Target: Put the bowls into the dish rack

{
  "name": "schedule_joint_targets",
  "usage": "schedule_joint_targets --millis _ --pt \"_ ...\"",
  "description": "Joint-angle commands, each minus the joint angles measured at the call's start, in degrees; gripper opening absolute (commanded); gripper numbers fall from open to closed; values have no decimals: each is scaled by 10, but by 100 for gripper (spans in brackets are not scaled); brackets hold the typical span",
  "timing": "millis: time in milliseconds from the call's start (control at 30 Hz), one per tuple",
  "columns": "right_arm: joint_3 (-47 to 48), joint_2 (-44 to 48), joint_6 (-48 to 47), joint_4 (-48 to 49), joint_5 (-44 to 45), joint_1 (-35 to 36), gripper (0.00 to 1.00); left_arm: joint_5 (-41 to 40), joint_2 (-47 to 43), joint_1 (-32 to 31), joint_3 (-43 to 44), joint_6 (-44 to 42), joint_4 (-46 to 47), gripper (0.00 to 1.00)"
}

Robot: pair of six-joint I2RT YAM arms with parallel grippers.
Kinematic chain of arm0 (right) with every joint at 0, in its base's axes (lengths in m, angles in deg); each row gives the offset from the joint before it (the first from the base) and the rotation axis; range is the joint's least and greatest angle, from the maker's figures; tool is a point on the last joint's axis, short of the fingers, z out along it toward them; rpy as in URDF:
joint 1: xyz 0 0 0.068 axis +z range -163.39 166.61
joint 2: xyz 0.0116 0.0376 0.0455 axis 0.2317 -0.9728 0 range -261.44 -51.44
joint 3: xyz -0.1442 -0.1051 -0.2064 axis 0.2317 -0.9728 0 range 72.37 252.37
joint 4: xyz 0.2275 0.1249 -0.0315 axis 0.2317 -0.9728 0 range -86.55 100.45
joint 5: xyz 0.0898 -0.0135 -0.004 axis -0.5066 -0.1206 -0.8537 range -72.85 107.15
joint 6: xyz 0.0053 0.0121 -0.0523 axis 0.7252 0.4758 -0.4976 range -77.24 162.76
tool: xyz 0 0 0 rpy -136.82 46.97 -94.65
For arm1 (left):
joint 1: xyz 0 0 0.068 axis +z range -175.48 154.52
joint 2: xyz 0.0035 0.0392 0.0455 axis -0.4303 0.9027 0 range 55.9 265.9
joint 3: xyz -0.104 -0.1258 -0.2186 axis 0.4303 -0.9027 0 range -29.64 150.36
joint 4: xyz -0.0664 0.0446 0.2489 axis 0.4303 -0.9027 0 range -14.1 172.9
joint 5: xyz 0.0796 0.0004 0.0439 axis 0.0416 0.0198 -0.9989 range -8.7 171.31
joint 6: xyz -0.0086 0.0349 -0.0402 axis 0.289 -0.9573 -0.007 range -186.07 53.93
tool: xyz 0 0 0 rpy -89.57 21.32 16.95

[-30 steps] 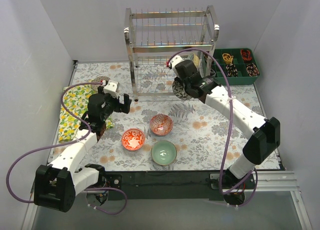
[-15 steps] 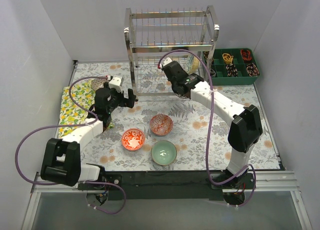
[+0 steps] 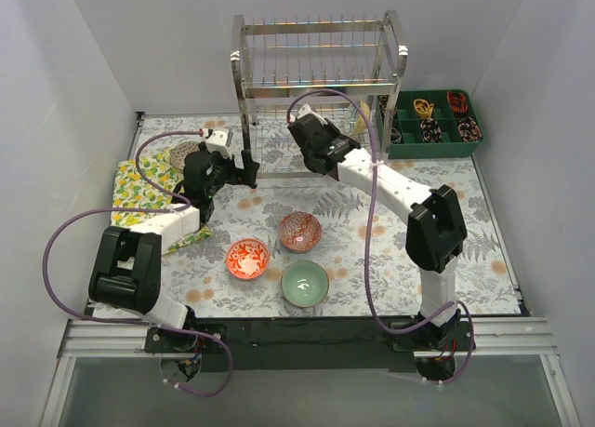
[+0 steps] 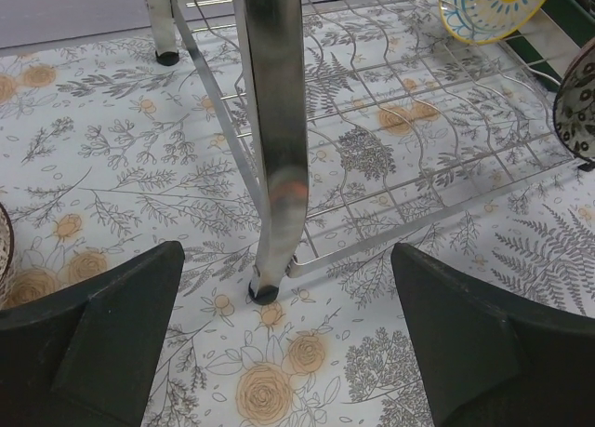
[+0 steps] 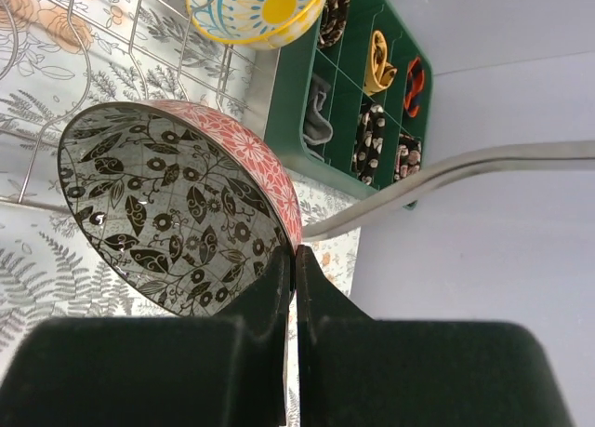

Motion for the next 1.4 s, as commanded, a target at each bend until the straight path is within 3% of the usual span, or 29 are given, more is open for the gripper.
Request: schedule_joint_targets --millis 0,233,600,800,967,1100,1200,1367 --pt "36 -32 -39 80 99 7 1 10 10 4 28 22 16 95" --pt "110 -99 -67 142 138 6 1 11 -2 4 17 24 -3 95" --pt "158 -192 -210 359 207 -16 1 19 50 -7 40 40 24 92" --pt "229 -251 -243 399 228 -30 1 25 84 -7 63 56 31 80" --pt "230 -264 -328 518 243 -31 1 36 119 -7 93 68 35 72" --pt "232 -274 -352 551 251 -29 1 33 136 -7 115 64 31 54" --pt "223 -269 -355 558 252 -29 1 27 137 -6 116 64 34 50" --pt "220 -266 -361 566 255 -29 1 30 144 -7 112 60 46 35"
